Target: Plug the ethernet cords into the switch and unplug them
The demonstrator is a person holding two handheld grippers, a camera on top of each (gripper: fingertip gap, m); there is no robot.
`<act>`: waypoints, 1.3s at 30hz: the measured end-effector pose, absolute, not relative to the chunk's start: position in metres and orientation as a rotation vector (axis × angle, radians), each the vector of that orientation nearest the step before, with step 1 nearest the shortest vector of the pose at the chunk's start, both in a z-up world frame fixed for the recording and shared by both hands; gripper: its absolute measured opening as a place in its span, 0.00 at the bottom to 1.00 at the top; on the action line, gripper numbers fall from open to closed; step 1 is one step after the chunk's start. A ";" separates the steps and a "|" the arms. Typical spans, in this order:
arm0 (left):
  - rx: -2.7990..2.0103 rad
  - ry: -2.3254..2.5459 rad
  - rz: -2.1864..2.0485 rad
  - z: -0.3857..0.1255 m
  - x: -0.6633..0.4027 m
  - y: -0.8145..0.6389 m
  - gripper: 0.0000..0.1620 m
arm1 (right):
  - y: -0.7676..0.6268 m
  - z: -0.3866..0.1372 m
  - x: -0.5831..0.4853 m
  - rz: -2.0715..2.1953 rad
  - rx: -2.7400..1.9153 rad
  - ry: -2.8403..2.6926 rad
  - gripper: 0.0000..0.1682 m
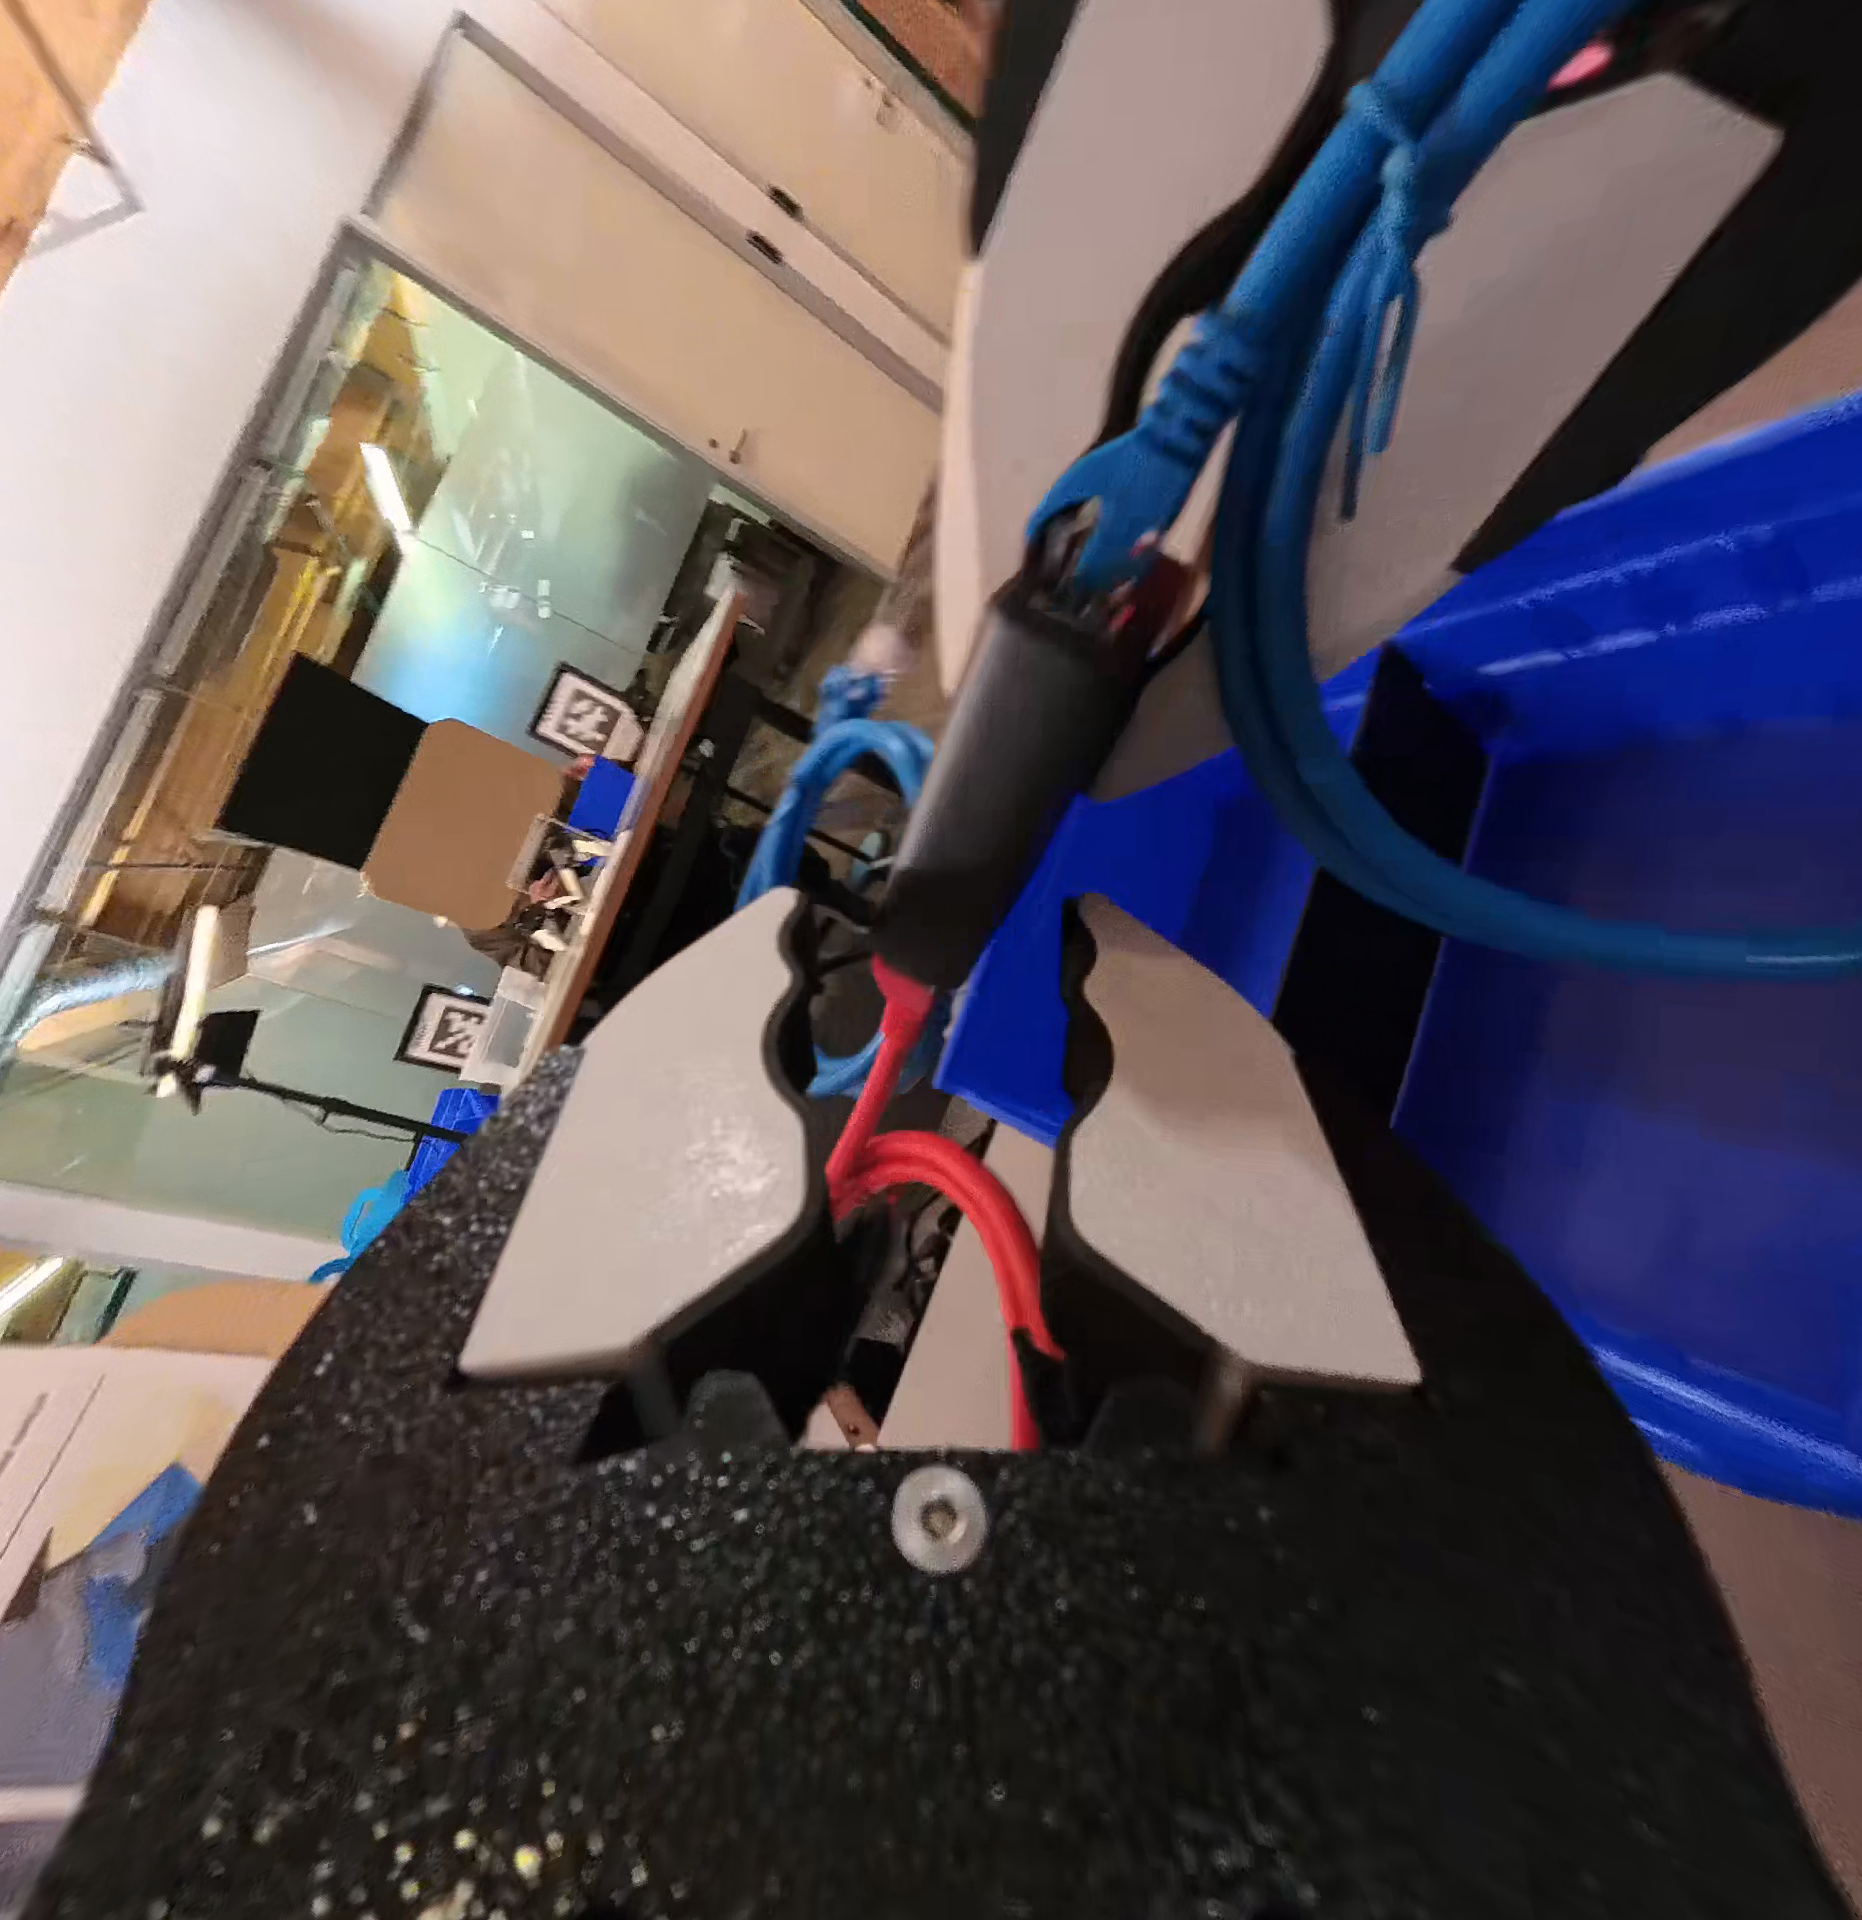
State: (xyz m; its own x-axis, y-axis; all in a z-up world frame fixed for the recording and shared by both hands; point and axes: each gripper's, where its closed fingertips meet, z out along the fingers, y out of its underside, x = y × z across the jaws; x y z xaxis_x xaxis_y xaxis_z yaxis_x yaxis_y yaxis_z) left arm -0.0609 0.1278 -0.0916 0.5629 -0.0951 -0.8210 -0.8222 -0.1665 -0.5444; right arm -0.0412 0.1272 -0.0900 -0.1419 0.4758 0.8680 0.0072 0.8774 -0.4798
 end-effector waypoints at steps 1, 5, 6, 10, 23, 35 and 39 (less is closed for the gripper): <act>-1.608 0.747 0.781 -0.085 -0.064 0.126 0.30 | 0.130 -0.085 -0.040 0.464 -0.392 -1.648 0.12; -1.498 0.635 0.743 -0.059 -0.069 0.121 0.42 | 0.145 -0.069 -0.037 0.550 -0.462 -1.537 0.12; -1.443 0.623 0.737 -0.052 -0.066 0.118 0.40 | 0.150 -0.064 -0.037 0.567 -0.483 -1.496 0.12; -1.255 0.604 0.478 -0.030 -0.039 0.108 0.28 | 0.168 -0.046 -0.033 0.657 -0.555 -1.338 0.09; -1.468 0.628 -0.472 -0.083 -0.004 0.122 0.21 | 0.171 -0.007 -0.008 1.221 -0.610 -1.040 0.12; -1.370 0.469 -0.175 -0.069 -0.039 0.137 0.14 | 0.153 -0.013 -0.016 1.314 -0.601 -1.122 0.11; -1.382 0.532 -0.152 -0.066 -0.030 0.133 0.49 | 0.127 -0.021 -0.013 1.443 -0.520 -1.262 0.11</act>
State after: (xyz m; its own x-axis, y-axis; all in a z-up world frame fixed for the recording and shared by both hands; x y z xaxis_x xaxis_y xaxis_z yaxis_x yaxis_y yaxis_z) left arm -0.0304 0.1329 -0.0664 0.8731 -0.4063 -0.2695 -0.2034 0.1989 -0.9587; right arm -0.0129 0.1266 -0.0207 -0.3075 0.8981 0.3145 -0.4314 0.1630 -0.8873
